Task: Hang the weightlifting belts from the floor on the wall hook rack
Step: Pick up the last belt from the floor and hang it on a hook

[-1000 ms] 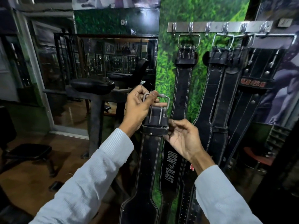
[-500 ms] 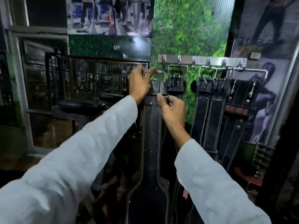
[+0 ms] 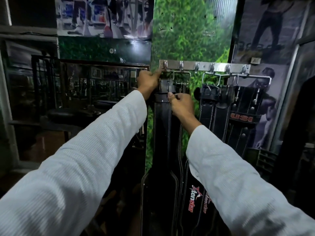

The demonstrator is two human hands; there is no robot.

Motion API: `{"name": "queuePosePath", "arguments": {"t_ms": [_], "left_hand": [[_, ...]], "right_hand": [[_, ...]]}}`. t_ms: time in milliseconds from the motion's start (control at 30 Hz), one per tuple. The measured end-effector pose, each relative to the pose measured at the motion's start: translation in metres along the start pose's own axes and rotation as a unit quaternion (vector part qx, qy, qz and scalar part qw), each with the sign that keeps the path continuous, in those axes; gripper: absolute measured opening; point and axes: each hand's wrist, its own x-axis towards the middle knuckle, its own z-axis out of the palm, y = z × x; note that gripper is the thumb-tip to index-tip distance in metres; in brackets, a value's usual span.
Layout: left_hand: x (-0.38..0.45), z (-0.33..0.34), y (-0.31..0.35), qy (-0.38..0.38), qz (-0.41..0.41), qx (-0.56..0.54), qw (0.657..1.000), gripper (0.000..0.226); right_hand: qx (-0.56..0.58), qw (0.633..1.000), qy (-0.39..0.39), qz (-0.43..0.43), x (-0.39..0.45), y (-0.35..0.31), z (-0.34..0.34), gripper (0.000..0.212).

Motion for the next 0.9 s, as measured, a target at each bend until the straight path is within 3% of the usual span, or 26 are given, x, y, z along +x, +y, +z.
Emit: {"name": "queuePosePath", "arguments": {"t_ms": [100, 167, 267, 333, 400, 533, 667, 767, 833, 900], "left_hand": [[-0.019, -0.007, -0.014, -0.058, -0.007, -0.057, 0.997, 0.054], [-0.035, -0.010, -0.026, -0.118, -0.010, -0.075, 0.990, 0.041], [-0.056, -0.009, -0.055, -0.152, -0.011, -0.149, 0.977, 0.039], [-0.073, -0.010, -0.073, -0.149, -0.028, -0.180, 0.972, 0.021], [-0.088, -0.009, -0.089, -0.151, -0.046, -0.172, 0.972, 0.007], [-0.096, -0.015, -0.086, -0.115, -0.050, -0.155, 0.980, 0.021], [-0.132, -0.026, -0.098, -0.163, -0.043, -0.121, 0.978, 0.017], [-0.152, -0.030, -0.111, -0.147, -0.050, -0.125, 0.980, 0.008], [-0.164, -0.037, -0.108, -0.160, -0.059, -0.118, 0.978, 0.019], [-0.183, -0.044, -0.111, -0.190, -0.077, -0.115, 0.972, 0.009]], "right_hand": [[0.024, 0.998, -0.055, -0.007, 0.003, 0.012, 0.005, 0.023], [0.043, 0.992, -0.116, -0.001, -0.015, 0.014, 0.005, 0.008], [0.057, 0.980, -0.189, -0.004, -0.050, 0.031, 0.008, 0.024], [0.049, 0.987, -0.155, -0.008, -0.070, 0.042, 0.008, 0.034], [0.044, 0.992, -0.117, -0.023, -0.078, 0.046, 0.009, 0.022], [0.049, 0.994, -0.096, -0.018, -0.073, 0.053, 0.014, 0.013], [0.041, 0.982, -0.182, 0.017, -0.109, 0.088, 0.016, 0.038], [0.066, 0.981, -0.180, 0.042, -0.128, 0.116, 0.016, 0.058], [0.065, 0.976, -0.200, 0.048, -0.147, 0.098, 0.001, 0.040], [0.045, 0.973, -0.220, 0.057, -0.163, 0.102, -0.006, 0.028]]}}
